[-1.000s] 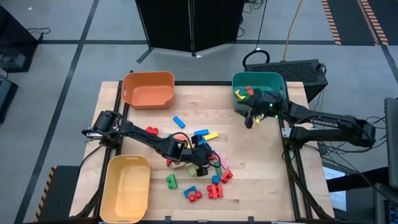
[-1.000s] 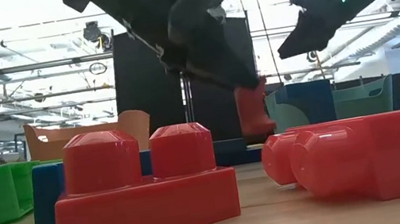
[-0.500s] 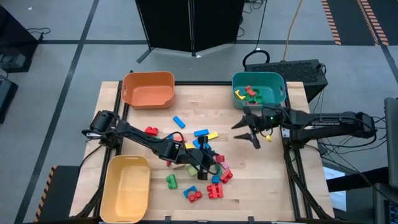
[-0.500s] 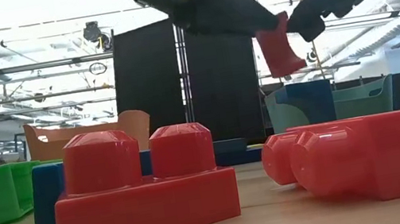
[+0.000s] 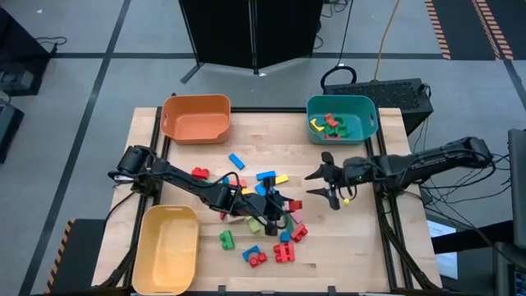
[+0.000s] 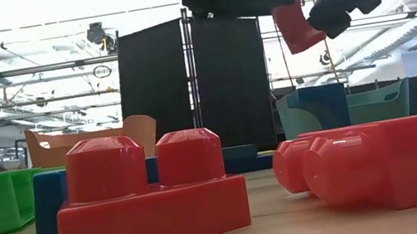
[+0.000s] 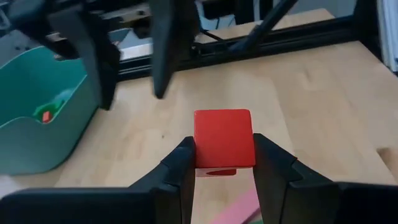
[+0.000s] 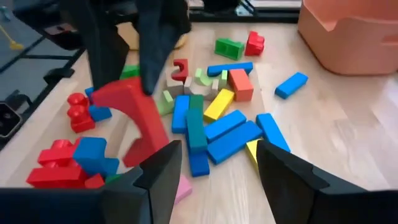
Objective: Sort blocks by size
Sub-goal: Put the red arch block into the blue bin
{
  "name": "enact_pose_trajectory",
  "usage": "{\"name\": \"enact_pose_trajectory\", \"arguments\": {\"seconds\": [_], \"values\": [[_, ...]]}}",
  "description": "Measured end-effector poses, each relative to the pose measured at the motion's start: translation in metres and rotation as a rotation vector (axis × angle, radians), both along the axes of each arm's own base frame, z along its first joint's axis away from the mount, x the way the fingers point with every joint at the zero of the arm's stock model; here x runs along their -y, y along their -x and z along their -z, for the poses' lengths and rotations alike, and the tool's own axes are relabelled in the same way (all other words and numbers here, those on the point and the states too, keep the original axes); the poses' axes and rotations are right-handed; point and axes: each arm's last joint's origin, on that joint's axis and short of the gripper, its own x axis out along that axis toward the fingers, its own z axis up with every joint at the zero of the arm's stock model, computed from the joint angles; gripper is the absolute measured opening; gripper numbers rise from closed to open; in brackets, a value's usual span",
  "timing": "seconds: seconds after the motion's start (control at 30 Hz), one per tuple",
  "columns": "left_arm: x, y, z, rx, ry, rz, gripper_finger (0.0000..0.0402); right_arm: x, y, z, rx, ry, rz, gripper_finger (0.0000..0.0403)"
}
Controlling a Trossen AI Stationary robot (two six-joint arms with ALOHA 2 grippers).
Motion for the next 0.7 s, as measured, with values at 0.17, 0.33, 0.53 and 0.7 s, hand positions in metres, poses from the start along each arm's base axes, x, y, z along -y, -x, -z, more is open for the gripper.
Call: {"name": "enact_pose_trajectory", "arguments": {"seconds": [0.17, 0.33, 0.53, 0.7], "values": [[-0.003, -0.001, -0.002, 0.014, 0.008, -0.027, 0.0107, -0.013, -0.007, 0.005, 0.005, 0.015, -0.007, 0.0196], [-0.009, -0.003, -0.002, 0.023, 0.048, -0.055, 0.0107, -0.022, -0.017, 0.011, 0.025, 0.016, -0.032, 0.0196], [-0.011, -0.004, -0.002, 0.028, 0.059, -0.066, 0.0107, -0.024, -0.026, 0.019, 0.011, 0.022, -0.03, 0.0163], [-0.011, -0.004, -0.002, 0.028, 0.059, -0.065, 0.0107, -0.024, -0.029, 0.021, 0.022, 0.037, -0.014, 0.0106]]}}
